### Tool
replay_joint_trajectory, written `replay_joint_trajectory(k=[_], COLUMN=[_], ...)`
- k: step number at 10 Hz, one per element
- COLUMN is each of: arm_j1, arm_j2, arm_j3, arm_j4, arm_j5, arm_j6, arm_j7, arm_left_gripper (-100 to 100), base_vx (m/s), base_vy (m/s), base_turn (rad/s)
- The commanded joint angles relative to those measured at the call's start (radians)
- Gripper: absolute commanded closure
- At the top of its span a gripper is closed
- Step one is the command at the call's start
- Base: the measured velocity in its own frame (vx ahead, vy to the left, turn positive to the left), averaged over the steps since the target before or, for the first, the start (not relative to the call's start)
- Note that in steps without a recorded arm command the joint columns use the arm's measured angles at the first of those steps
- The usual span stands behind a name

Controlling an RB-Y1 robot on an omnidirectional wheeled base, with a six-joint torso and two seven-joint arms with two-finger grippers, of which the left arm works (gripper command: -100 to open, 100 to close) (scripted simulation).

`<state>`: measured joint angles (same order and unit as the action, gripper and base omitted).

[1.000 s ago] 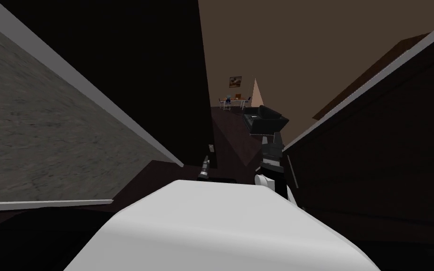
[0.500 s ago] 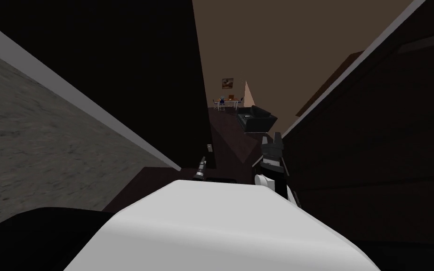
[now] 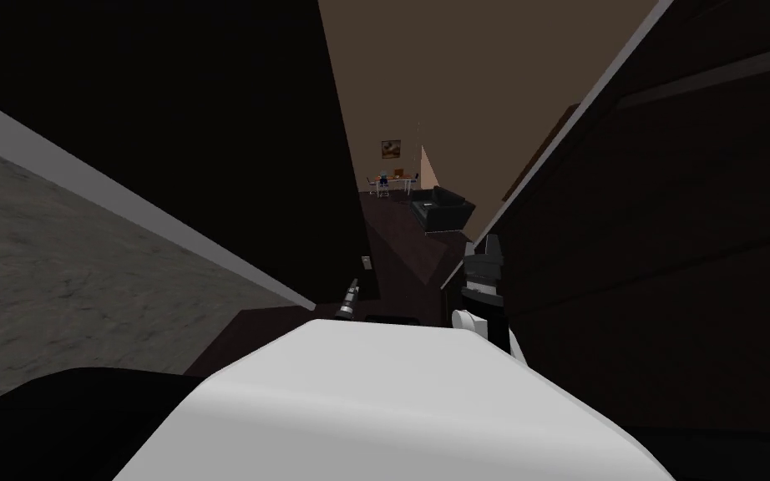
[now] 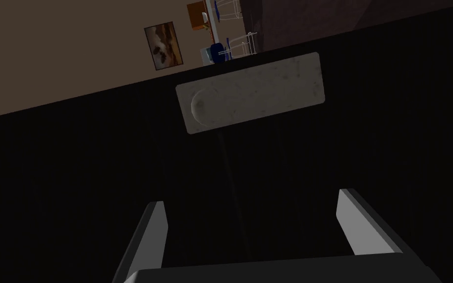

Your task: Pull the door open

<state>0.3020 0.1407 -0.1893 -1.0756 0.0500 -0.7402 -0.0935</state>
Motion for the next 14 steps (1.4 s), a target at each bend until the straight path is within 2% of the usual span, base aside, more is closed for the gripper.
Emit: replay_joint_trajectory(k=[1,3,4,5,6,7,14], arm_j1=[0.004,0.011,0.016,0.026,0.038,0.045,0.054], arm_j2=[0.033,0.062,0.067,0.061,0.040,0.024,-0.046], arm_j3=[0.009,0.024,0.033,0.047,0.061,0.069,0.084], arm_j4=[-0.002,-0.008,-0.015,-0.028,-0.047,-0.058,-0.070], arm_j5=[0.012,0.032,0.045,0.065,0.083,0.089,0.067], arm_j6=[0.001,0.005,0.006,0.005,-0.001,-0.006,-0.019], arm_j7=[0.013,0.030,0.040,0.057,0.072,0.078,0.077], arm_left_gripper=[-100,-100,-100,-100,-100,-100,-100], base_vx=[-0.033,-0.034,-0.033,-0.025,0.054,0.179,0.216], base_vy=[0.034,0.032,0.043,0.041,0.006,-0.085,-0.080], base_turn=[-0.186,-0.217,-0.241,-0.127,-0.012,0.099,0.152])
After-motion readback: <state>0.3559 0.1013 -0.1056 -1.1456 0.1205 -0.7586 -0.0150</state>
